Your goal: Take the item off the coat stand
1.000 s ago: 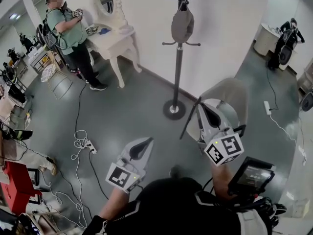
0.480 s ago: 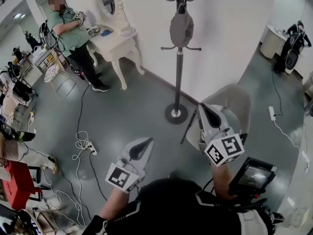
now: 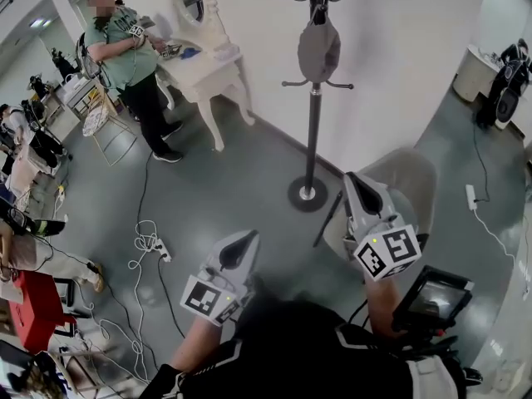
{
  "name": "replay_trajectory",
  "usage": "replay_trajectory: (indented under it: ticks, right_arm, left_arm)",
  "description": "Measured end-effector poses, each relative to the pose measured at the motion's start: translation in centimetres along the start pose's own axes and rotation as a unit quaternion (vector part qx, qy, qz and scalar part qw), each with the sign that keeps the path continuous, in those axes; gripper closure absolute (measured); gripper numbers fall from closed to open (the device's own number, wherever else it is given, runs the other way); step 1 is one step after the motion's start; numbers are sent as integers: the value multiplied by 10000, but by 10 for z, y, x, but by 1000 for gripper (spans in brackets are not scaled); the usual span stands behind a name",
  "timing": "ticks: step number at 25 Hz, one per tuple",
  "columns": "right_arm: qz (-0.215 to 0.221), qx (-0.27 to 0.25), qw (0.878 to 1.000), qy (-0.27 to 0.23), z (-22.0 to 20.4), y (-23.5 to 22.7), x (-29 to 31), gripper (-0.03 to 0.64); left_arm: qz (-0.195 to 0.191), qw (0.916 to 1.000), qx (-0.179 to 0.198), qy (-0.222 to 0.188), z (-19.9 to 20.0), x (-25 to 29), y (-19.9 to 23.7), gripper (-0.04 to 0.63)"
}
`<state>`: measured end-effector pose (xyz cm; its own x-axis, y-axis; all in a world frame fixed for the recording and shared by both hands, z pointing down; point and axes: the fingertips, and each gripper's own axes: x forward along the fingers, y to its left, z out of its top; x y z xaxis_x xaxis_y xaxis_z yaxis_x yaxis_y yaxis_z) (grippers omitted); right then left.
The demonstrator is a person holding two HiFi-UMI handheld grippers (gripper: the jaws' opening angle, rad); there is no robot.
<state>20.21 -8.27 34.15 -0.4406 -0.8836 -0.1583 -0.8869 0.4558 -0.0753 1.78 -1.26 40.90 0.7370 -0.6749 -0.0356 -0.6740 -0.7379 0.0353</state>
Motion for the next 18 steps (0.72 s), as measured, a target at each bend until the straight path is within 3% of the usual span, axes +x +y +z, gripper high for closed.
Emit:
replay_trajectory:
  ticks: [18]
  right_arm:
    - [-312,-248,9992,85,-4,12,80,607]
  left_arm:
    - [-383,9992,120,-33,7,14,85,603]
